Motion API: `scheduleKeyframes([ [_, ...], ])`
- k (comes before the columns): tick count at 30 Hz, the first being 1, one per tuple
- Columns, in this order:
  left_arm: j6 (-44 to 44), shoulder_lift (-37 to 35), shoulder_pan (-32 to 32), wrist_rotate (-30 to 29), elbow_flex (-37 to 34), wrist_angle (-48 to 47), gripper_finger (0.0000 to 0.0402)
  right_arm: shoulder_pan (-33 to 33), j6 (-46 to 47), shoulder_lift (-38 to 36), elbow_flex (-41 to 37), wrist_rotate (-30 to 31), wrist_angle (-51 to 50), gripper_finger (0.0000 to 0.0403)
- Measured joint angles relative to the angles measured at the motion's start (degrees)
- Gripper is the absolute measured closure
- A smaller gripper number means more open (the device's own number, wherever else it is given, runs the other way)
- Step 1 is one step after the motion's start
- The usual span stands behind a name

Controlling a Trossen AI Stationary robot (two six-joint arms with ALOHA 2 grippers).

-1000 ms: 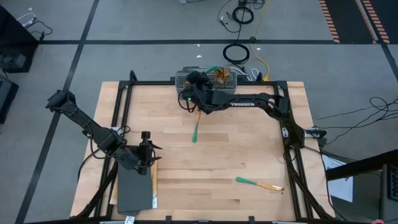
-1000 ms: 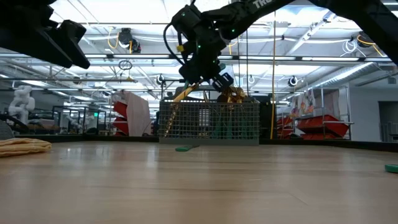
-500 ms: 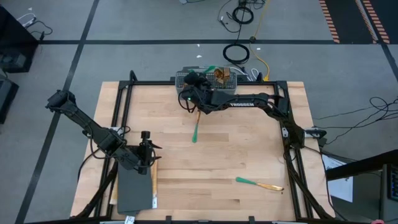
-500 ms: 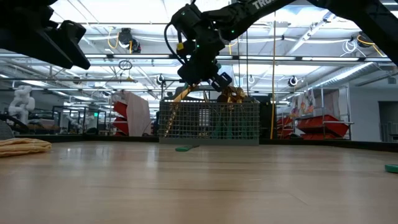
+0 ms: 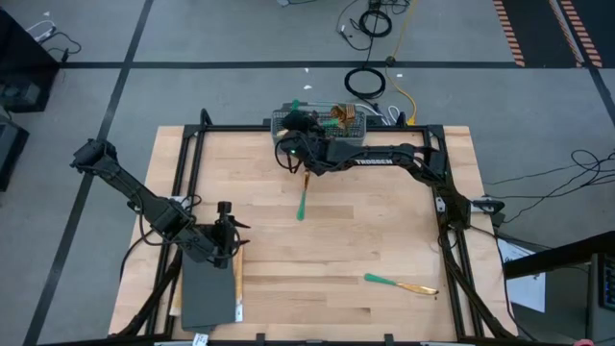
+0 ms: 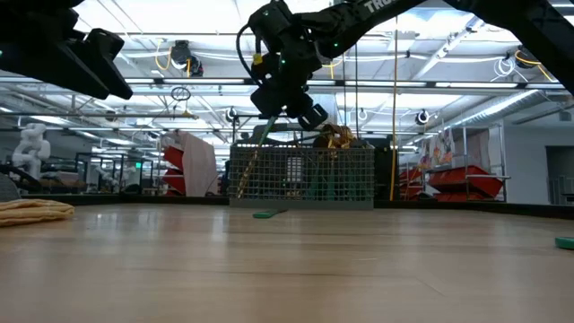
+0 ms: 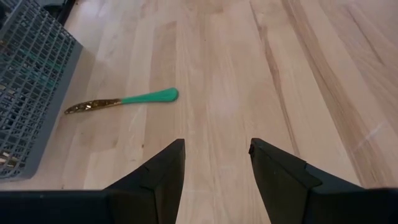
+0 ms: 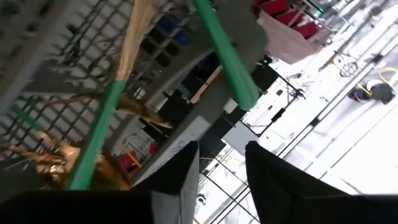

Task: Sort silverware
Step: Put the green knife into the gray silverware holder

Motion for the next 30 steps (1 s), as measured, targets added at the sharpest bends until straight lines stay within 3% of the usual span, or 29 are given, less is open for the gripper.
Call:
scheduleKeyframes([
  [7,0.2,0.0,0.0,0.0,0.0,0.0,0.0212,0.0,-0.3,0.0,0.0,-0.9,10.4,0.0273],
  [12,-0.1,0.0,0.0,0.0,0.0,-0.6,0.0212,0.4,4.3,-1.2,0.0,2.6,10.7,0.0273],
  [19,-0.2,0.0,0.0,0.1,0.0,-1.7,0.0212,0.4,19.4,-5.9,0.0,6.5,0.5,0.0273],
  [24,-0.2,0.0,0.0,0.0,0.0,-1.2,0.0212,0.6,45.9,-12.7,0.0,16.5,-12.0,0.0275],
  [27,0.0,0.0,0.0,-0.4,0.0,-1.0,0.0212,1.8,66.9,-16.8,0.1,11.2,-28.8,0.0299],
  [30,0.3,0.0,0.0,-1.2,0.0,-0.2,0.0212,2.0,90.0,-19.1,0.0,-10.2,-46.2,0.0341],
])
